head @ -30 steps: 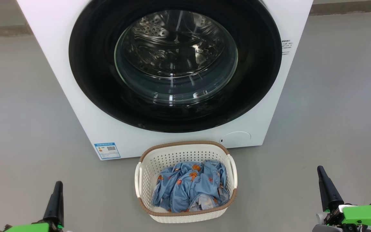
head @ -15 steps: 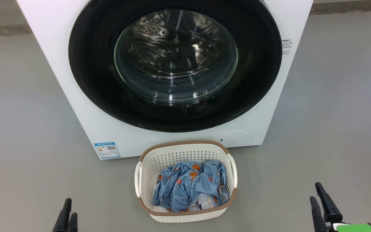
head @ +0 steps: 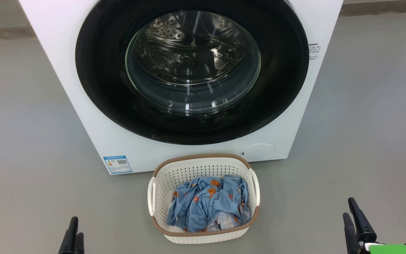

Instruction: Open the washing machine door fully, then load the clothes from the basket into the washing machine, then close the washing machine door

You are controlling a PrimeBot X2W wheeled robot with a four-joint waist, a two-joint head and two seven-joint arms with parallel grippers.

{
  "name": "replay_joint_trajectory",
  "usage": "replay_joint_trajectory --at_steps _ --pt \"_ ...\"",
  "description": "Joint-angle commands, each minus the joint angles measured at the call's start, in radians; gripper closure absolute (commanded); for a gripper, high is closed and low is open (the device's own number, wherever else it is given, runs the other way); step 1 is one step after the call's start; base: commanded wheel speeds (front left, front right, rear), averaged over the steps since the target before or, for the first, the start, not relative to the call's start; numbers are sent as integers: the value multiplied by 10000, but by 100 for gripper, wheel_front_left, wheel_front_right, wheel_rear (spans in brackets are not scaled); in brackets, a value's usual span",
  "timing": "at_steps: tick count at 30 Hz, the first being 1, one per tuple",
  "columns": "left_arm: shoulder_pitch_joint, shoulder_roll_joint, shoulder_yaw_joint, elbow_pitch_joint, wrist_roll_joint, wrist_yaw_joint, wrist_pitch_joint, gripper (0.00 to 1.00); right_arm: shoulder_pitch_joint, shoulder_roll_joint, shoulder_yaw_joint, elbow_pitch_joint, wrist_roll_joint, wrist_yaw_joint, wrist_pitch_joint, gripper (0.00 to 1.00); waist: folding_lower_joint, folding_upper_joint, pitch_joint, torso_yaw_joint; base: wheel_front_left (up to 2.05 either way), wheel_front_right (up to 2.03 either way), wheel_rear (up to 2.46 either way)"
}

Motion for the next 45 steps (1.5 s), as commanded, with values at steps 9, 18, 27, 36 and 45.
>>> replay_joint_trajectory --at_steps 9,18,27,36,45 --pt "-296 208 6 -171 716 -31 -340 0 -158 -90 119 -474 -952 -2 -307 0 -2 0 8 3 0 0 0" --pt "-348 236 -2 -132 1678 -41 -637 0 -179 -122 161 -715 -2125 -3 -599 0 -2 0 16 20 0 0 0" --pt "-338 261 143 -67 2970 -44 -904 0 -165 -235 263 -896 -3789 -4 -862 0 -2 0 -2 24 0 0 0" --pt "-353 287 201 -144 4226 120 -1173 0 -136 -335 475 -1070 -5244 -5 -1126 0 -2 0 12 37 0 0 0" --pt "-334 309 72 -293 5591 242 -1411 0 -159 -479 636 -1215 -6630 -6 -1360 0 -2 0 37 57 0 0 0"
